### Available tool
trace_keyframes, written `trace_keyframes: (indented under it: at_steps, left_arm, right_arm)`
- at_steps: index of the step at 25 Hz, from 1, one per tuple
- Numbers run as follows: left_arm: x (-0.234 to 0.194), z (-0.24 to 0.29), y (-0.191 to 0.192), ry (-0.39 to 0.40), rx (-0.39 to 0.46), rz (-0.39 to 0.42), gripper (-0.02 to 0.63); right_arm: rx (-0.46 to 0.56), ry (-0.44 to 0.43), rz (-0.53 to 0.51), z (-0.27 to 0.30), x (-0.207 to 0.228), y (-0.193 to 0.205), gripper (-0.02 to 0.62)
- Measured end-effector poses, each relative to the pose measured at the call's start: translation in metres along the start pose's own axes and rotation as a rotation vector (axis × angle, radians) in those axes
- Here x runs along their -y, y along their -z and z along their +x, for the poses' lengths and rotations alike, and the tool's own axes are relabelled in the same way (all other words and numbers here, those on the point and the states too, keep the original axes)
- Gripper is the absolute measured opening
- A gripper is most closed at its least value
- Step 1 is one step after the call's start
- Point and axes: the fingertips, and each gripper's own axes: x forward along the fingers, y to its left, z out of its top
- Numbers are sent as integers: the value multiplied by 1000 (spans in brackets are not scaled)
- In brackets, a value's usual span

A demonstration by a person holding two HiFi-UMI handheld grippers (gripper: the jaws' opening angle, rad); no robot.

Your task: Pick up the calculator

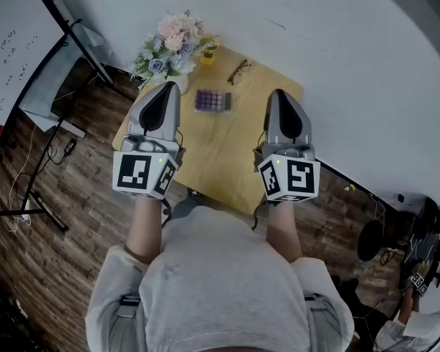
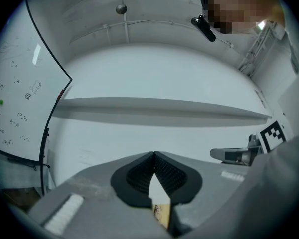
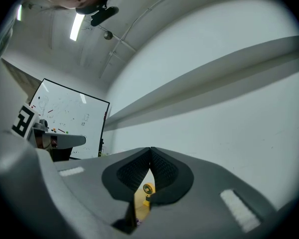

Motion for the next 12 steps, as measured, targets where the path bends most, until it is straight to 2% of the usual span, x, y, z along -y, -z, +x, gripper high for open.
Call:
trace_keyframes:
  at_steps: [6, 12]
  left_arm:
    - [-9, 27, 21, 18, -42, -9, 6]
    - [-15, 46, 57, 17, -126, -35, 6]
  right_arm:
    - [-35, 6, 16, 28, 11, 18, 2]
    - [-117, -6, 35, 51, 17, 50, 2]
